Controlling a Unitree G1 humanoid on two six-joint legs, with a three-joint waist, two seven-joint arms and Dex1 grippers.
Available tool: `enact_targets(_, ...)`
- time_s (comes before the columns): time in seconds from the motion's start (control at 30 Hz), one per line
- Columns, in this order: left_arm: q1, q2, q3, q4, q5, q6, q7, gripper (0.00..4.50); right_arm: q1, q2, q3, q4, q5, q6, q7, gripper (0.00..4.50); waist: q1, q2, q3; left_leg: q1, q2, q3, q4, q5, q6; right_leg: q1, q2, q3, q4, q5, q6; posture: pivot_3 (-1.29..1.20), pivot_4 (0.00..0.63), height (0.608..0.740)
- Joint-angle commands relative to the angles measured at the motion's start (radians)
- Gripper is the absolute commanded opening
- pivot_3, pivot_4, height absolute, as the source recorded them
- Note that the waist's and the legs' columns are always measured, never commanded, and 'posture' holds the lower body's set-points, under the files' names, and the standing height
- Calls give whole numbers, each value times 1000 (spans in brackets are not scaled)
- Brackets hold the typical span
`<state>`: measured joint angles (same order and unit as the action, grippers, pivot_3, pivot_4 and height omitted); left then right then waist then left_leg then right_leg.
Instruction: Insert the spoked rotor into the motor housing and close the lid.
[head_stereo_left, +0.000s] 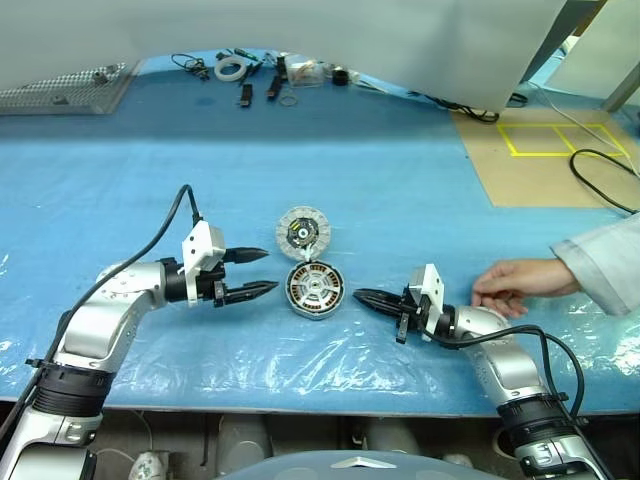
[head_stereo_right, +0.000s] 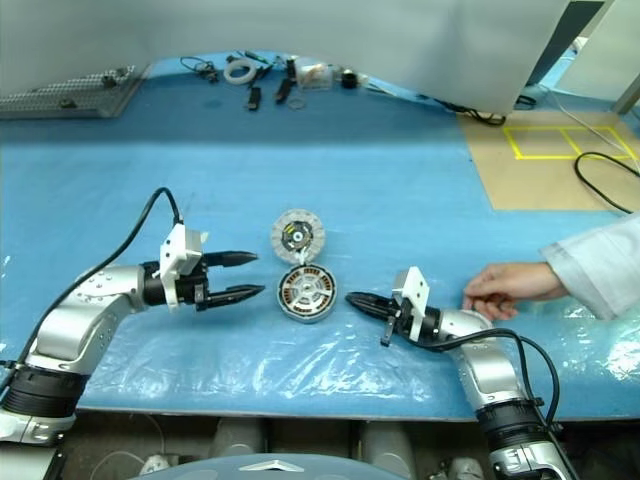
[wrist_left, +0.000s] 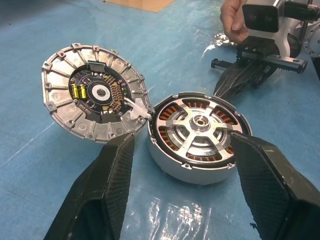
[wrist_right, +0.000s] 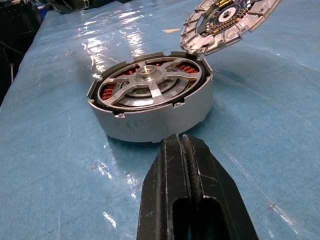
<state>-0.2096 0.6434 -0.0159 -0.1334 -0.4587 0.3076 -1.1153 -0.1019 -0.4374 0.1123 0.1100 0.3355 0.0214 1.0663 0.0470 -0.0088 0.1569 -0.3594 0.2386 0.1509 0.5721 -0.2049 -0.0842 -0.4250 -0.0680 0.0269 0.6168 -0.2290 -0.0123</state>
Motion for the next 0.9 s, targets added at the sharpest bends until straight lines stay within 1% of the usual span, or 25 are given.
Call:
enact_targets(0.03,6,1,33,-12,-15,-25,-1,3204,-9,2,-14,-1,6,-25,6,0,0,0,0,0,0,0,0,0,0,0,0,0,0,0,0,0,150,740)
enact_targets(0.4,7,3,25,-13,-13,-26,-13,3204,-5,-5,-20,-1,7,-27,3,0,0,0,0,0,0,0,0,0,0,0,0,0,0,0,0,0,150,740)
enact_targets(0.63,28,1,7,11,10,-54,-31,3204,-8,-9,-26,-4,4,-22,3,0,-2,-2,-1,6,0,0,0,0,0,5,0,0,0,0,0,0,150,740)
enact_targets(0.77,58,-5,-27,34,58,-102,-38,3204,-15,-6,-27,-2,1,-21,-1,0,-4,-4,-3,9,0,0,0,0,0,7,0,1,0,0,0,0,150,740)
enact_targets(0.9,64,-18,-21,40,53,-103,-25,3204,-8,-9,-29,-17,2,-11,-1,0,-3,-8,-5,10,1,0,0,0,1,8,0,0,0,0,0,0,150,740)
